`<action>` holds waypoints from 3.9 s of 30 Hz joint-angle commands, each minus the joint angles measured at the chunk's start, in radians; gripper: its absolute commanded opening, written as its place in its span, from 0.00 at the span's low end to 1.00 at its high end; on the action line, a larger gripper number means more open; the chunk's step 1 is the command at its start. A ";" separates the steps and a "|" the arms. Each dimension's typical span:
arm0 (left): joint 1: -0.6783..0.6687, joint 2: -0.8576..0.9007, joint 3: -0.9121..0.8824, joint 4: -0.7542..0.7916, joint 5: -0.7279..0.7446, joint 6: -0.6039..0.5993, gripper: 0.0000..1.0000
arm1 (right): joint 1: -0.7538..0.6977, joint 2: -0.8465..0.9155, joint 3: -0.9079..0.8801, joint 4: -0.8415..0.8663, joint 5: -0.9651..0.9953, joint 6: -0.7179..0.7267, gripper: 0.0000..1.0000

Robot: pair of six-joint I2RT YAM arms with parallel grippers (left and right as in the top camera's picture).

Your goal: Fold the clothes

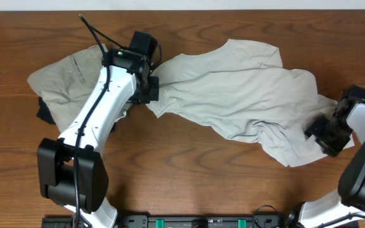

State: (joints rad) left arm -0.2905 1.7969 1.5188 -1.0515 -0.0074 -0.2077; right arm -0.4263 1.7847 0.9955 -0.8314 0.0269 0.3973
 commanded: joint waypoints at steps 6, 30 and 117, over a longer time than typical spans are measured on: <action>0.004 0.006 0.005 -0.006 -0.012 0.013 0.09 | -0.061 0.053 0.041 0.106 0.158 0.085 0.08; 0.004 0.006 0.005 0.002 -0.012 0.013 0.09 | -0.185 0.053 0.502 -0.296 -0.128 -0.150 0.68; -0.121 0.007 -0.012 0.000 0.077 0.055 0.31 | -0.277 -0.151 -0.019 -0.115 0.149 0.117 0.80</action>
State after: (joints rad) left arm -0.4126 1.7969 1.5146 -1.0473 0.0719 -0.1745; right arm -0.6872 1.6226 1.0054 -0.9634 0.1162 0.4522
